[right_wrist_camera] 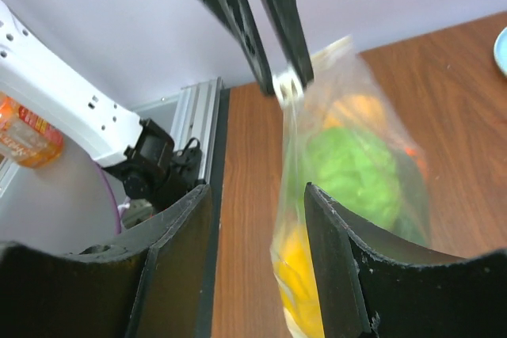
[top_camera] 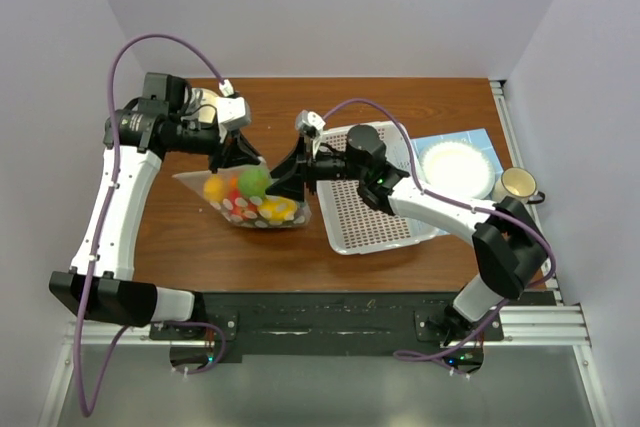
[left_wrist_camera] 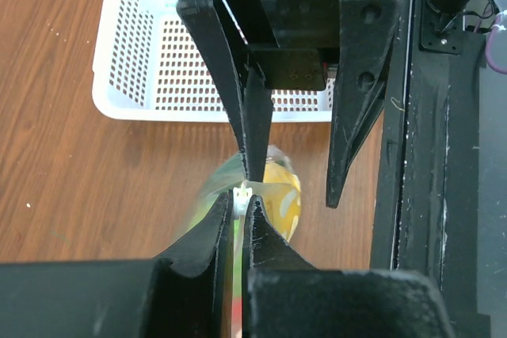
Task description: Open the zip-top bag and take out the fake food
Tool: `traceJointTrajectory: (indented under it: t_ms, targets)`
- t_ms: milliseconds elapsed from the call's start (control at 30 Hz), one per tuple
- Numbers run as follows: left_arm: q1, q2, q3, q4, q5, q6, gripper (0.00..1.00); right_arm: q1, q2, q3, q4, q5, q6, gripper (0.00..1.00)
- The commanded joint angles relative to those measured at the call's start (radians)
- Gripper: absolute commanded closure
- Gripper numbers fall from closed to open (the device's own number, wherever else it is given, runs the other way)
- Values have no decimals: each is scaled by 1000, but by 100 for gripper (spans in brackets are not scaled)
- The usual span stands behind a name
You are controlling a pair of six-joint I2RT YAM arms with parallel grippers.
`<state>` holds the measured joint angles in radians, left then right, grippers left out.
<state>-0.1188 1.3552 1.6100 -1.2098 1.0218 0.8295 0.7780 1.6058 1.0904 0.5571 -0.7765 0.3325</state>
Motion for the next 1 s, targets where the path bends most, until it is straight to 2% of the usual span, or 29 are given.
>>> traceJointTrajectory:
  t_ms: [0, 500, 600, 700, 733, 800, 833, 933, 967]
  targets:
    - [-8, -8, 4, 23, 57, -27, 100, 3, 3, 65, 81, 34, 16, 46]
    - [-19, -8, -10, 26, 49, -29, 100, 3, 97, 143, 50, 19, -30, 45]
    - [-21, -7, -15, 29, 49, -30, 100, 3, 109, 150, 56, 6, -23, 48]
    - [-22, -5, -19, 35, 50, -33, 100, 3, 118, 163, 52, -1, -10, 62]
    - [-24, -7, -19, 35, 49, -33, 100, 4, 117, 161, 47, 8, -10, 72]
    - [-25, -5, -19, 36, 46, -35, 100, 3, 108, 157, 32, 17, -18, 80]
    - [-27, -5, -19, 36, 46, -35, 100, 3, 105, 151, 27, 22, -23, 89]
    - [-27, -7, -19, 36, 44, -40, 100, 3, 98, 152, 7, 28, -33, 100]
    - [-28, -8, -21, 36, 43, -40, 100, 3, 94, 154, 0, 36, -35, 100]
